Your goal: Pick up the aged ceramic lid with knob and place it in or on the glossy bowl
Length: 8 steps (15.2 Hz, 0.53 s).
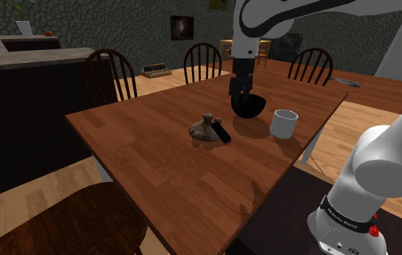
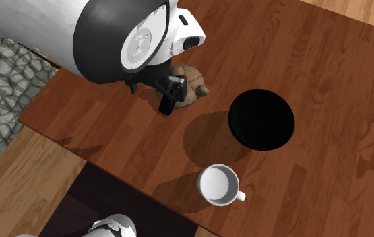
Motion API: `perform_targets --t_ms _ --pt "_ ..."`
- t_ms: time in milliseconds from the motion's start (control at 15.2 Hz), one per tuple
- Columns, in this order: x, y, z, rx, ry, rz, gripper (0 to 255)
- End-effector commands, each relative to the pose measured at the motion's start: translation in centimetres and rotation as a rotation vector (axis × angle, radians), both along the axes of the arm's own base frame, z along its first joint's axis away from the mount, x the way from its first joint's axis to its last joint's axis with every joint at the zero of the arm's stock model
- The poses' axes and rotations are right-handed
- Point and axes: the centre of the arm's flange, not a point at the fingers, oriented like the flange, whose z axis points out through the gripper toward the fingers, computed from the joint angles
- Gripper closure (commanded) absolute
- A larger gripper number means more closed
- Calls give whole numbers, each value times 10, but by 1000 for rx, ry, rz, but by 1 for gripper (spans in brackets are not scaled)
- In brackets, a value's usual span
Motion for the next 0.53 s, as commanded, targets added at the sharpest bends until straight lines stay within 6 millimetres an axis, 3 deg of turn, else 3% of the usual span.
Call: perform_targets --t_ms 0,462 --pt "26 5 -8 -10 12 14 0" --pt "116 18 -48 -46 55 61 0"
